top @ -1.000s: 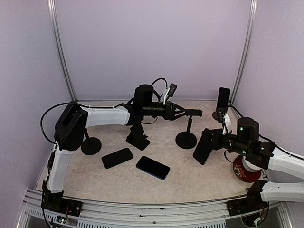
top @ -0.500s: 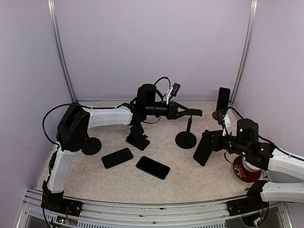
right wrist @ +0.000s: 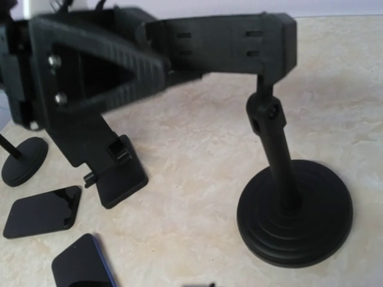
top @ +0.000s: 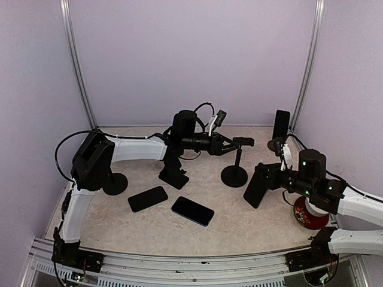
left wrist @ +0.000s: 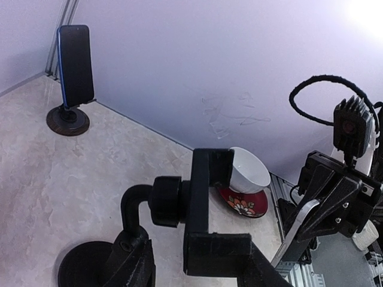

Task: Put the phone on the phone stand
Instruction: Move the phone stand to the center of the board.

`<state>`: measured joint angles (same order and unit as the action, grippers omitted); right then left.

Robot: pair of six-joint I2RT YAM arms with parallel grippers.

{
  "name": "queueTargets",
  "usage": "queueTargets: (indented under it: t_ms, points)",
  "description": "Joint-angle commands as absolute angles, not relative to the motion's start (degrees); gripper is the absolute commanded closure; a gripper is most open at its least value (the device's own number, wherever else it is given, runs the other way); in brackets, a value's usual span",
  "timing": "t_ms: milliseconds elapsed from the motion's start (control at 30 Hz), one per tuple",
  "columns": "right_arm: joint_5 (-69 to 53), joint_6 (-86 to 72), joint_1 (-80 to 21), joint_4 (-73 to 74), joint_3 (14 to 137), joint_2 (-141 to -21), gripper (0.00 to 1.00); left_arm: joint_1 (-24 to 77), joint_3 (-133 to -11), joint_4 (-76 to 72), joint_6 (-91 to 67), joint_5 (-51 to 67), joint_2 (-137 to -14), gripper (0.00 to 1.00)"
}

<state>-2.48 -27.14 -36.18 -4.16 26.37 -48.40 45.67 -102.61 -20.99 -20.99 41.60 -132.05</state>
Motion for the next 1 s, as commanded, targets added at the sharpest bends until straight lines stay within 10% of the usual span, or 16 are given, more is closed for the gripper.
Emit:
queueTargets:
  t_ms: [0,967]
  points:
    - [-2.44,-27.88,-35.33,-7.84,26.21,-47.25,1.0,44.95,-99.63,-22.6,-21.58,41.63,-129.64,0.57]
    - [-3.88,-27.87,-35.16,-9.06,27.07,-50.29,1.0,43.73,-100.36,-31.08,-25.6,49.66,-129.51,0.5]
